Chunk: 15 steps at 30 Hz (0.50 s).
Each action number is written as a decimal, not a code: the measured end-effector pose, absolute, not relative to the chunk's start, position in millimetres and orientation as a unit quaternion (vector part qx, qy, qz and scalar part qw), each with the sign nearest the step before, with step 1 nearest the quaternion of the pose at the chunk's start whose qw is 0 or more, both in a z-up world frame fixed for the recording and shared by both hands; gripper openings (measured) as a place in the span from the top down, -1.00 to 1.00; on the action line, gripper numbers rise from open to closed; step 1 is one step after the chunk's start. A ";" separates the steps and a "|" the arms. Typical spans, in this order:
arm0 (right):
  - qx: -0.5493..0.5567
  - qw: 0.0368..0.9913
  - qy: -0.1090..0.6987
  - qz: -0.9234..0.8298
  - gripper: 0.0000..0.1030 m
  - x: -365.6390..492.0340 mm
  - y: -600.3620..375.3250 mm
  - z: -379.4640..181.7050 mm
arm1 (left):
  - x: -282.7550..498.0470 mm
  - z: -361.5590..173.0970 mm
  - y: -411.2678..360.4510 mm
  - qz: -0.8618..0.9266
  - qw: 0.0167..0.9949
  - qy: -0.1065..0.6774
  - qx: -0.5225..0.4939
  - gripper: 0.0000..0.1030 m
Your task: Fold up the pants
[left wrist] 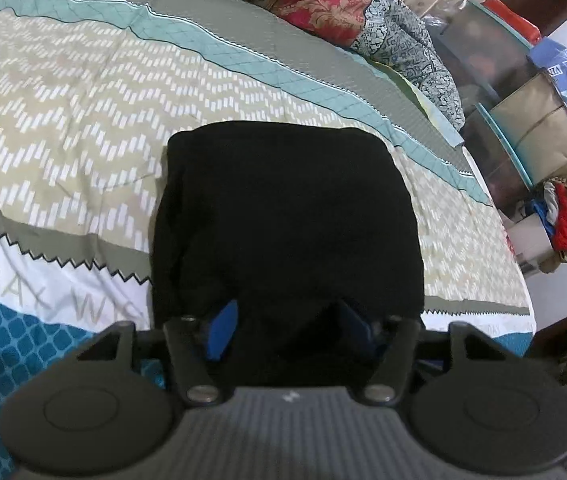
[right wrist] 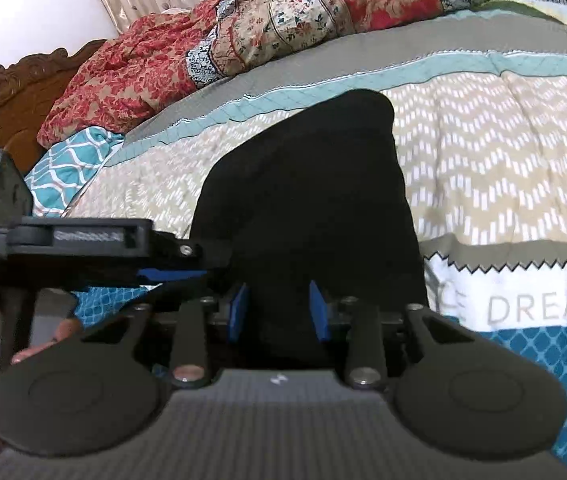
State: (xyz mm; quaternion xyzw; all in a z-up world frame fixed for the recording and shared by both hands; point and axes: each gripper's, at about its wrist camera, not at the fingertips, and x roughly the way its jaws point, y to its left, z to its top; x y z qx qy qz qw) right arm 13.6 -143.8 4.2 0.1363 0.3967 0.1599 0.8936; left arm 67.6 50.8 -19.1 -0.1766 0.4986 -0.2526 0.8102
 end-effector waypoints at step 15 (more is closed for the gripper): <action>0.110 0.918 0.331 0.186 0.25 -2.3 -136.1 38.2 | 52.2 13.7 79.7 -0.262 0.821 0.455 -0.224 -0.36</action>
